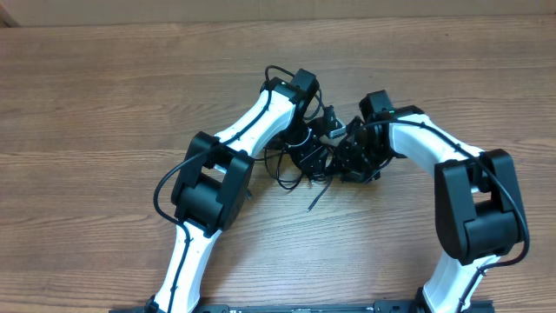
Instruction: Untangle cables
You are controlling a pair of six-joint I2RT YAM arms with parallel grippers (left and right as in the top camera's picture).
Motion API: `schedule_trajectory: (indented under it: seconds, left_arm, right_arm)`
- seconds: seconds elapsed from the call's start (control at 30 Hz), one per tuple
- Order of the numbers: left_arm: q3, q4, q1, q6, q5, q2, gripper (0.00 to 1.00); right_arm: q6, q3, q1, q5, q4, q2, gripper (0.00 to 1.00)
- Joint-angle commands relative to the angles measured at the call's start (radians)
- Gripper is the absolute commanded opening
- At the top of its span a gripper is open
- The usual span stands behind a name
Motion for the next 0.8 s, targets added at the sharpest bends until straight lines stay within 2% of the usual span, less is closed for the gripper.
schedule_trajectory:
  seconds: [0.0, 0.07, 0.23, 0.5, 0.77]
  left_arm:
    - [-0.024, -0.011, -0.006, 0.004, 0.013, 0.011, 0.53]
    - [-0.024, -0.014, -0.007, 0.003, 0.029, 0.011, 0.59]
    - [-0.024, -0.017, -0.016, -0.003, 0.042, 0.011, 0.61]
    - [-0.024, 0.011, -0.044, -0.003, 0.043, 0.025, 0.6]
    - [-0.024, 0.017, -0.052, -0.051, 0.038, 0.086, 0.38]
  right_arm:
    - [0.046, -0.003, -0.009, 0.072, -0.002, 0.003, 0.22]
    - [0.046, -0.003, -0.016, 0.072, -0.001, 0.003, 0.14]
    - [0.047, -0.003, -0.02, 0.07, 0.006, 0.003, 0.04]
    - [0.046, -0.003, -0.022, 0.07, 0.006, 0.003, 0.04]
    - [0.045, -0.003, -0.022, 0.051, 0.006, 0.003, 0.04]
